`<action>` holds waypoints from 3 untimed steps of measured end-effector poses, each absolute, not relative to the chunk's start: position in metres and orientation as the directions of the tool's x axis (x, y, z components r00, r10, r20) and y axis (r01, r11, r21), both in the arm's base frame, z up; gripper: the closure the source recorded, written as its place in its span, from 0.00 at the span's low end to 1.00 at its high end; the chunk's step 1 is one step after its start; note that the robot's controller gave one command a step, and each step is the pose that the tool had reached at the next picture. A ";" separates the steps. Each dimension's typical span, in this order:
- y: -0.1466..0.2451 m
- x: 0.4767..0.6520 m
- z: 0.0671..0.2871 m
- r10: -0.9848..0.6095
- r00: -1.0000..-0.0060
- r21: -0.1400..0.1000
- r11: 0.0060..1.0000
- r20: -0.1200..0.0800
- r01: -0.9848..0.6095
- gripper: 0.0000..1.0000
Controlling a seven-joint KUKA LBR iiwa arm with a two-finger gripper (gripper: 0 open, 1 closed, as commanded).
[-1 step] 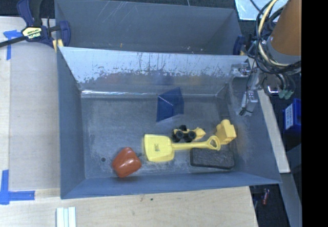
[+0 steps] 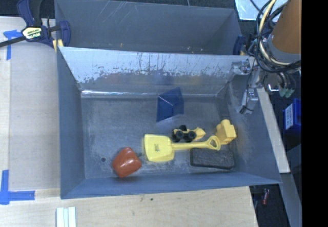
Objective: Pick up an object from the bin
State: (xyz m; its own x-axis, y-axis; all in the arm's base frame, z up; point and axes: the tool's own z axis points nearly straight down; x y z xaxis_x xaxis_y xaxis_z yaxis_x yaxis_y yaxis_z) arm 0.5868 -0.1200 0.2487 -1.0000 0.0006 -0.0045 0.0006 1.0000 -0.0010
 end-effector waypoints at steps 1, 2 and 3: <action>-0.076 0.565 0.134 -0.143 -0.990 -0.002 0.990 -0.007 -0.143 0.00; -0.044 0.559 0.158 -0.305 -0.952 -0.008 0.952 -0.014 -0.305 0.00; -0.034 0.510 0.113 -0.213 -0.977 -0.001 0.977 -0.003 -0.213 0.00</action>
Offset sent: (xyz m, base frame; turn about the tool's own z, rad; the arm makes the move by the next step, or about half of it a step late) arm -0.0283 0.0793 -0.0887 -0.3161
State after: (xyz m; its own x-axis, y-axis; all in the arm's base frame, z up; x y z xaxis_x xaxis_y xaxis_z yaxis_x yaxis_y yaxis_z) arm 0.5098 -0.0345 0.1135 -0.9770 -0.2131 -0.0030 -0.2131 0.9770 -0.0007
